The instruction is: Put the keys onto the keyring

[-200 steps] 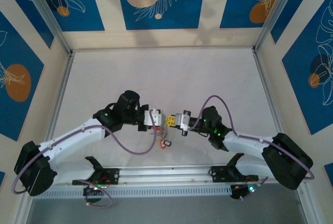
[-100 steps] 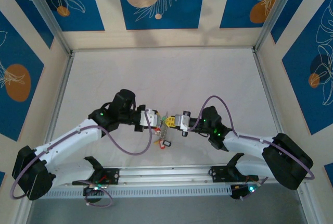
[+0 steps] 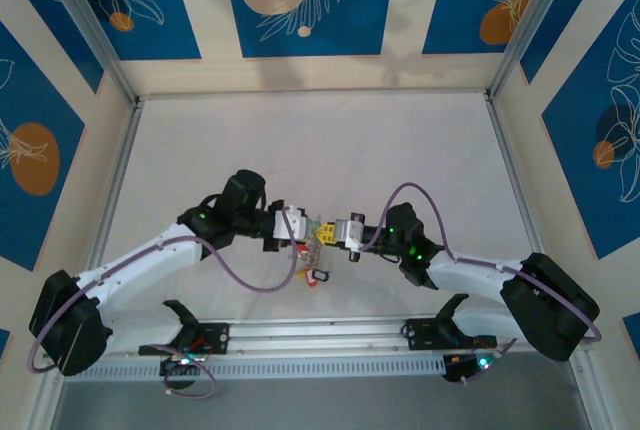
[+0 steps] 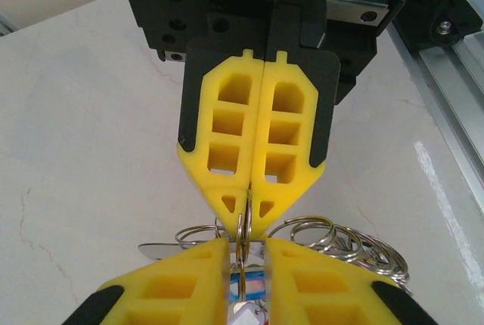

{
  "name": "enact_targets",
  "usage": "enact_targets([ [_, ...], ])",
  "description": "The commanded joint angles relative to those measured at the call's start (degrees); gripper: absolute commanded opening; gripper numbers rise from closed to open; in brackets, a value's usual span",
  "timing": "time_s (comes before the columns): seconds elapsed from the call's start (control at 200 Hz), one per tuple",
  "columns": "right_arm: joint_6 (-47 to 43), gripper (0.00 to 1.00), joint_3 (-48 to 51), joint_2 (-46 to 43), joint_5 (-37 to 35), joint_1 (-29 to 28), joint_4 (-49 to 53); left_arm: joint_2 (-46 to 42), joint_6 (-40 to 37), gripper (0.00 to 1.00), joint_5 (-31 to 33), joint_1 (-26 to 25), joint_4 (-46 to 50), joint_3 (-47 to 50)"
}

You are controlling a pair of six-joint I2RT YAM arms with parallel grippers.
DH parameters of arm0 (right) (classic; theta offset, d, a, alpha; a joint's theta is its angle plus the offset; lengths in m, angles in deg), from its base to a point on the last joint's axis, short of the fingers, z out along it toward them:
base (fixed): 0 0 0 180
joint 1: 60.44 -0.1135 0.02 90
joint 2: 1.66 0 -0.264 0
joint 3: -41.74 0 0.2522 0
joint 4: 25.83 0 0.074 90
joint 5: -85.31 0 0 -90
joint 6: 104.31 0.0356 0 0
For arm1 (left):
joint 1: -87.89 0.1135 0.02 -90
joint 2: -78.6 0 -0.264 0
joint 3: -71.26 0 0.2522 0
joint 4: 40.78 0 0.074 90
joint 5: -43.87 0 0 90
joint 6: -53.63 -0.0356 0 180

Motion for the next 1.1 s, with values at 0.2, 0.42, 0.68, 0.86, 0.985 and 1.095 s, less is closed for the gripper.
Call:
enact_targets([
  [0.2, -0.8, 0.0, -2.6, 1.0, 1.3, -0.2, -3.7, 0.7, 0.6, 0.1, -1.3, 0.3, -0.7, -1.0],
  [0.42, -2.8, 0.07, -3.2, -0.6, -2.3, -0.4, 2.5, 1.4, -4.3, 0.0, 7.1, -1.2, 9.9, -6.2],
  [0.68, -3.7, 0.15, -4.9, -2.5, -6.6, -0.6, 8.4, 3.4, -6.2, 0.0, 18.3, -5.5, 19.3, -12.8],
  [0.86, -3.0, 0.15, -5.9, -0.9, -6.7, -1.5, 8.0, 6.1, -5.2, 0.0, 19.9, -7.3, 22.5, -17.0],
  [0.985, -2.2, 0.13, -6.1, 0.5, -7.0, -1.9, 6.4, 6.0, -4.5, 0.0, 18.2, -7.5, 21.9, -17.5],
  [1.095, -1.2, 0.0, -6.3, 1.1, -7.7, -1.9, 5.8, 5.7, -4.1, 0.0, 16.4, -7.5, 21.6, -17.4],
])
